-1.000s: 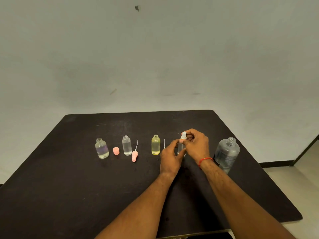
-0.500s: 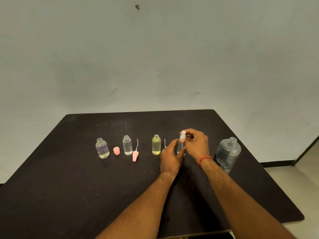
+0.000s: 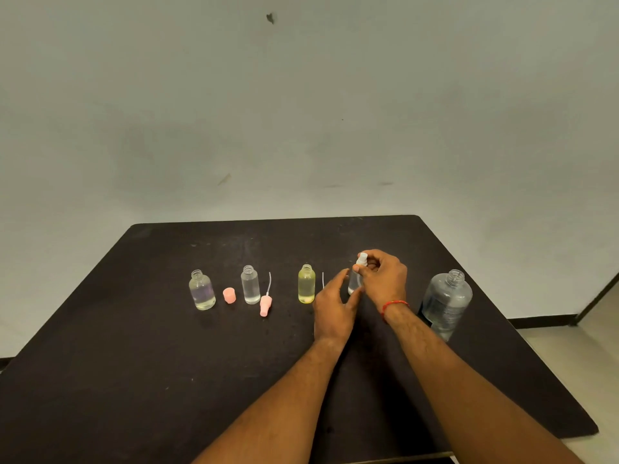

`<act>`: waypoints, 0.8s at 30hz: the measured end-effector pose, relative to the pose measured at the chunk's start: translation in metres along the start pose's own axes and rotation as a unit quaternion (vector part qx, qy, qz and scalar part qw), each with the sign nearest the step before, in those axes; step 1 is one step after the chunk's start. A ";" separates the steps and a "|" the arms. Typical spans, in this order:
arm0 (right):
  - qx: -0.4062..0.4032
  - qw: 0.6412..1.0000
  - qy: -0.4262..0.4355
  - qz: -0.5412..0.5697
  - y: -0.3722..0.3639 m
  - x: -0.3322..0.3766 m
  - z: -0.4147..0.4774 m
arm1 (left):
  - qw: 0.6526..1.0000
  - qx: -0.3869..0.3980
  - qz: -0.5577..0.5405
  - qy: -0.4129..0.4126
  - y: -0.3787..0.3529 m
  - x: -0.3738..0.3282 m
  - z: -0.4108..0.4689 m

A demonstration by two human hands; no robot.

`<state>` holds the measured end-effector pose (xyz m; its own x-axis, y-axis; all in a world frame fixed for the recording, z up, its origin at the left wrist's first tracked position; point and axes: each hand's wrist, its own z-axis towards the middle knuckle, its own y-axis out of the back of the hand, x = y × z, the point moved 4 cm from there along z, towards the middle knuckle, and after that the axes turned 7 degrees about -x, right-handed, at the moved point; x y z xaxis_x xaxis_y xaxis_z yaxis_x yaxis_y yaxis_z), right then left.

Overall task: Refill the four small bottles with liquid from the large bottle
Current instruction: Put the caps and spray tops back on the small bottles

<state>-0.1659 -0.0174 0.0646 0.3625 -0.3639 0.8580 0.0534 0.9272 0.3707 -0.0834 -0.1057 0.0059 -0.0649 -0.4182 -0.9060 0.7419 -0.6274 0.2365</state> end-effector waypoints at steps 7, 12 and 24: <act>0.005 1.000 0.003 -0.028 -0.008 -0.004 0.008 | 0.999 -0.014 0.040 0.007 0.001 0.002 0.002; 0.010 0.999 0.000 -0.033 -0.007 -0.008 0.006 | 0.999 -0.010 0.031 0.018 0.000 0.005 0.002; -0.069 0.995 0.065 0.012 0.015 0.004 -0.026 | 0.994 -0.100 -0.010 -0.043 0.014 -0.007 -0.013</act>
<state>-0.1393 -0.0026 0.0644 0.4826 -0.3346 0.8094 0.1667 0.9424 0.2901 -0.0633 -0.1029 0.0114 -0.1318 -0.4677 -0.8740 0.8570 -0.4969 0.1366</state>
